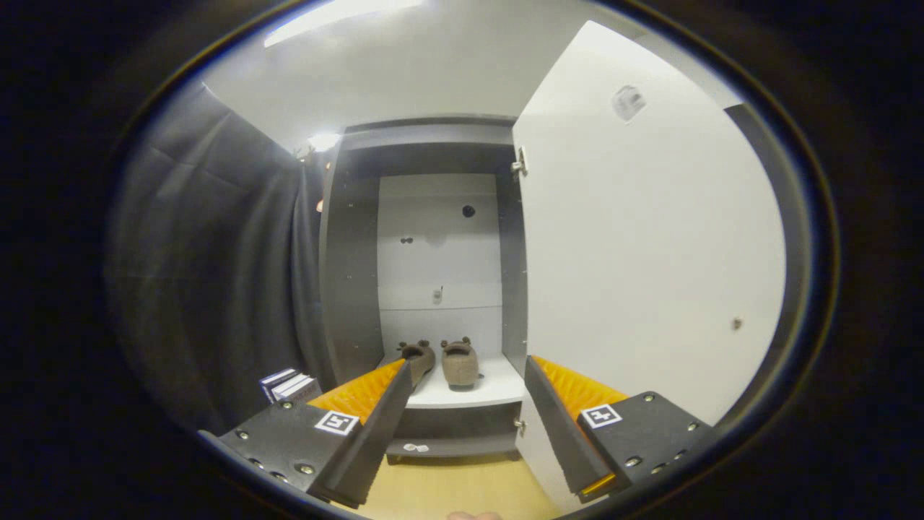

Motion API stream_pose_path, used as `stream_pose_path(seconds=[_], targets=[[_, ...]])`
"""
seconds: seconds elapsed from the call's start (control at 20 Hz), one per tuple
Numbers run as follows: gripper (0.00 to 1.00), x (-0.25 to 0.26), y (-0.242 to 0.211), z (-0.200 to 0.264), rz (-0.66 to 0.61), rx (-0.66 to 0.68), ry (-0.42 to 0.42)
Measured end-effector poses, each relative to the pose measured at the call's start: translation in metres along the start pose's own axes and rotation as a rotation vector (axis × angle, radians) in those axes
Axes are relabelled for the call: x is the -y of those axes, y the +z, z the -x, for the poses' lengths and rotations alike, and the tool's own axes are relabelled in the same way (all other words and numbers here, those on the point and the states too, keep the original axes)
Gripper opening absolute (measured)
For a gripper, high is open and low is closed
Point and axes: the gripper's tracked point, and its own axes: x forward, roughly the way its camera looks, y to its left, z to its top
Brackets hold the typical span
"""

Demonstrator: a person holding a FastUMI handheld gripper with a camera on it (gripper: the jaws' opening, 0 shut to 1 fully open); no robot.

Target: Open the shoe cabinet door, grab the shoes and put them into the shoe cabinet, then close the shoe cabinet door.

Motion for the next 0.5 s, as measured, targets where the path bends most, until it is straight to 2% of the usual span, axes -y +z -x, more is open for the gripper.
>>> stream_pose_path(seconds=[0.5], targets=[[0.96,0.099,0.034,0.115,-0.003,0.046,0.069]])
